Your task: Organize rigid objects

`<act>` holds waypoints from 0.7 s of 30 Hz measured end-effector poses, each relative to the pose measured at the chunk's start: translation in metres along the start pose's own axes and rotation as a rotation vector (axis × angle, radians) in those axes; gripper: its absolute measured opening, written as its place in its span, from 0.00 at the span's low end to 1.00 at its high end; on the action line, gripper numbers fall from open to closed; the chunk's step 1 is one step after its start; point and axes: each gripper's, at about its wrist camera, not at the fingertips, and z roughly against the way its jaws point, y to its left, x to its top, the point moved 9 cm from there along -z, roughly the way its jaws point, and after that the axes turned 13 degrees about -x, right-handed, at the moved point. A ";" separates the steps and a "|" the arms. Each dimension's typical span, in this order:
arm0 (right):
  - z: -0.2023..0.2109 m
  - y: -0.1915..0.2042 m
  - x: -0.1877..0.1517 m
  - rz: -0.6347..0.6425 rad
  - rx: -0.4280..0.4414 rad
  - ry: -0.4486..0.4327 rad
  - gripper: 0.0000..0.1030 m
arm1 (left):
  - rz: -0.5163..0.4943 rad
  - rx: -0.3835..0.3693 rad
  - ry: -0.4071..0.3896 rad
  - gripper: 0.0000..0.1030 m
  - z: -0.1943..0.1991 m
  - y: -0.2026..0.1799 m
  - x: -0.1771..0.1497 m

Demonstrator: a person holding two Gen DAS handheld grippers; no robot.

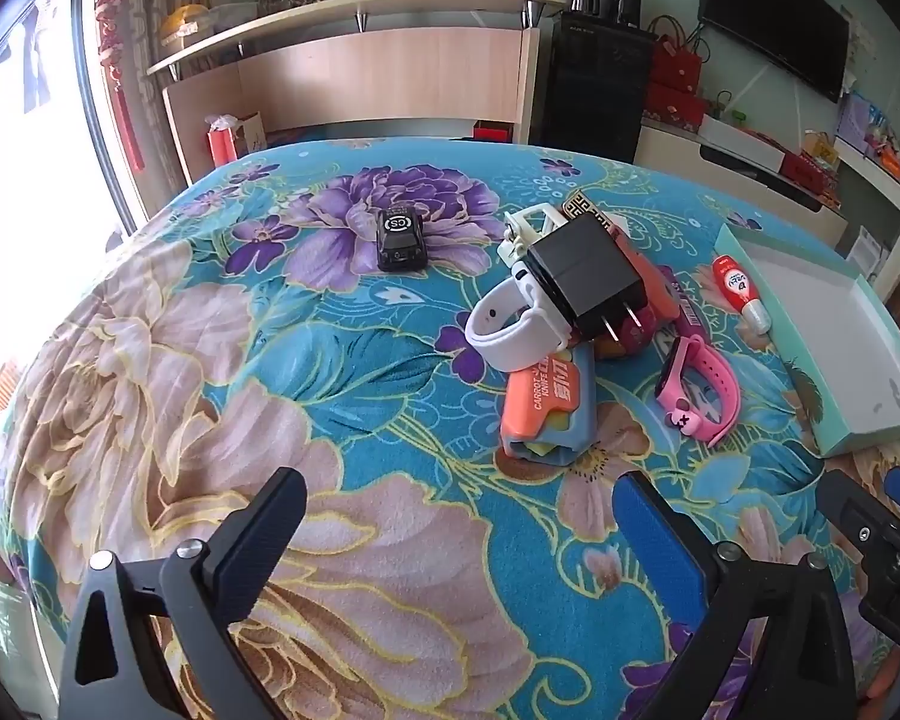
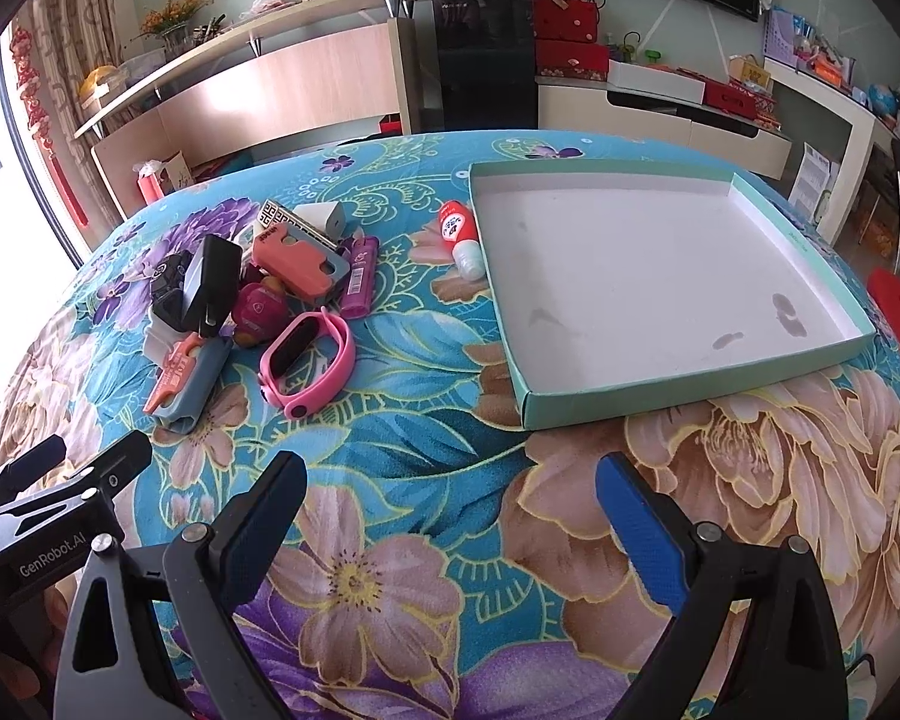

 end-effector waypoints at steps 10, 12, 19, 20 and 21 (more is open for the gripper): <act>0.000 -0.001 0.000 -0.005 0.000 0.002 0.94 | -0.016 0.010 -0.005 1.00 0.000 -0.002 0.001; -0.001 -0.001 0.000 -0.007 0.001 0.005 0.94 | -0.015 0.005 -0.002 1.00 0.002 -0.004 0.003; -0.001 -0.003 -0.001 -0.015 0.003 0.010 0.94 | -0.022 0.004 -0.003 1.00 0.001 -0.001 0.002; -0.001 -0.003 -0.001 -0.015 0.002 0.008 0.94 | -0.023 0.006 -0.006 1.00 0.001 -0.001 0.002; 0.000 -0.003 0.000 -0.015 0.001 0.006 0.94 | -0.022 0.006 -0.006 1.00 0.001 0.000 0.002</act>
